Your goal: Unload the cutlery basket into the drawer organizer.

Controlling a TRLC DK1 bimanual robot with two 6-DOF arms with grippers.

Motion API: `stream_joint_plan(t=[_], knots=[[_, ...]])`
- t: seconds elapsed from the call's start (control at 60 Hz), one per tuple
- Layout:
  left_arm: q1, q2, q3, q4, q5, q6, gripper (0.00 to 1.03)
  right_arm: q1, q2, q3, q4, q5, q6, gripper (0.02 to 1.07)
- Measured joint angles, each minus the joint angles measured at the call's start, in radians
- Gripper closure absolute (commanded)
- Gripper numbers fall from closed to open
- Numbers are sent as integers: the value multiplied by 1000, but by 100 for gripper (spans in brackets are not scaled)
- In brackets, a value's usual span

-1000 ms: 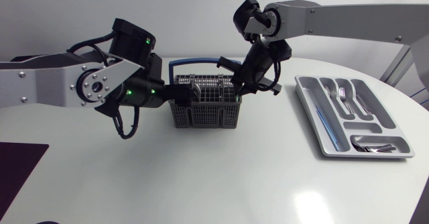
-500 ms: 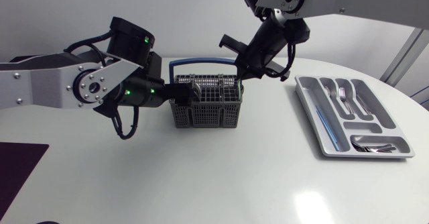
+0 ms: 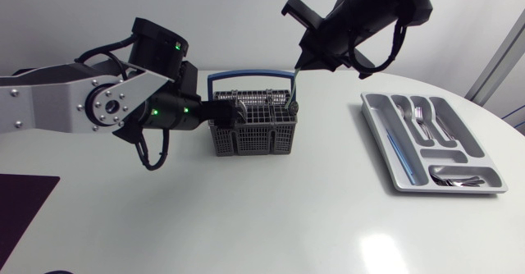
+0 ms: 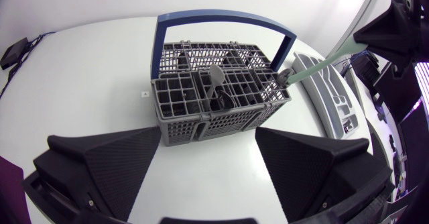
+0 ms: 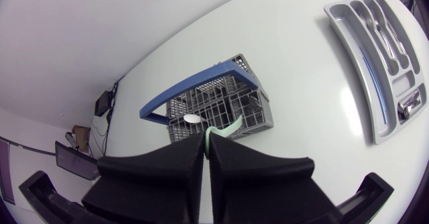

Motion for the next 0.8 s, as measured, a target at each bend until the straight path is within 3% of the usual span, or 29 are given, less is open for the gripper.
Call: stream_joint_plan(t=[0.15, 0.35, 0.8], knots=[[0, -5, 0, -1, 0, 0, 5, -17, -46, -38, 1, -19, -14, 101], [-5, -19, 0, -3, 0, 0, 5, -63, -110, -53, -101, -7, -104, 101], [-21, -19, 0, -5, 0, 0, 5, -254, -262, -389, -111, 251, -350, 101]])
